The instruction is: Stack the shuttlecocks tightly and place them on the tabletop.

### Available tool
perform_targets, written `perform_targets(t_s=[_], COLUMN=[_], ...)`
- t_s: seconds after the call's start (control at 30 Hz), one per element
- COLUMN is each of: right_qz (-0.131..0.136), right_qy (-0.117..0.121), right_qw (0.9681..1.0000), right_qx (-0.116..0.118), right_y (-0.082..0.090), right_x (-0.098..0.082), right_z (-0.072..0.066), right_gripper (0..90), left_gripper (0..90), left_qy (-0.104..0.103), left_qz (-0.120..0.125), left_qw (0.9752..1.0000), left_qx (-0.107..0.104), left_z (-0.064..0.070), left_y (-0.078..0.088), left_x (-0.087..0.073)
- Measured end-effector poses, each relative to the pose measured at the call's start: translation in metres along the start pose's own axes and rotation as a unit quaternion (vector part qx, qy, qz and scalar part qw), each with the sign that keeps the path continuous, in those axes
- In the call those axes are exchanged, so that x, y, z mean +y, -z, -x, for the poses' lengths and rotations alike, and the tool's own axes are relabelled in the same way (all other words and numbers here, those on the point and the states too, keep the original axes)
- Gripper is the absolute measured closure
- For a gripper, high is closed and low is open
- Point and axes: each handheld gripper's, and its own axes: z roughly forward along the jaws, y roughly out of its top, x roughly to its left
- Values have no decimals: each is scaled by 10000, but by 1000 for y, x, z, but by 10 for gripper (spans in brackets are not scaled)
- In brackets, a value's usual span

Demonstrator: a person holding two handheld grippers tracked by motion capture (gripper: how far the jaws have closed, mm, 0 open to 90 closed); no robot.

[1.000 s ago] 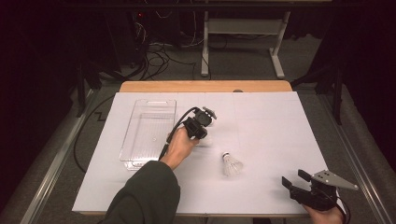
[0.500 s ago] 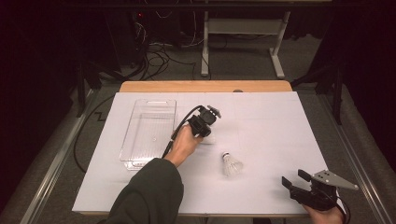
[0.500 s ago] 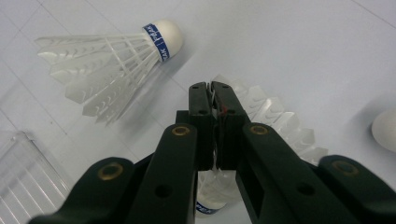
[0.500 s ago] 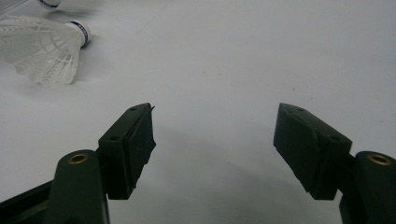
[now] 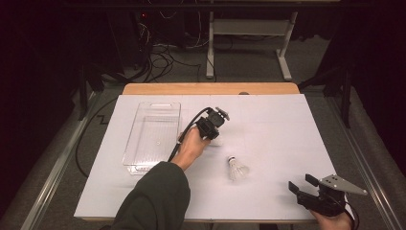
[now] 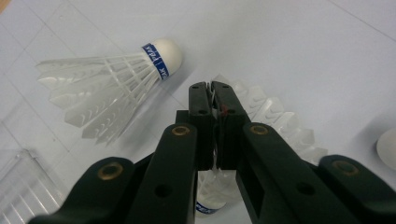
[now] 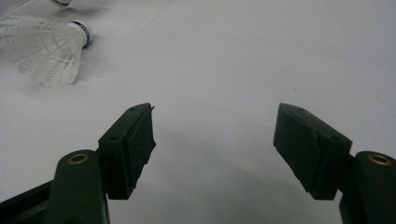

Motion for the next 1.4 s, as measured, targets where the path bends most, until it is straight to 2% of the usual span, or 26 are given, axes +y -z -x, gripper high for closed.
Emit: perform_targets(t_s=[0.87, 1.4], right_qz=[5, -5], right_qy=[5, 25], right_qw=[10000, 10000], right_qx=[23, 31], right_y=[0, -2], right_x=[0, 1], right_z=[0, 0], right_gripper=[295, 295], left_gripper=[852, 864], left_qy=[-47, -212], left_qz=[64, 68], left_qw=[9998, 9997], left_qx=[-164, -20], left_z=[5, 4], left_y=[-10, -13], left_x=[3, 11])
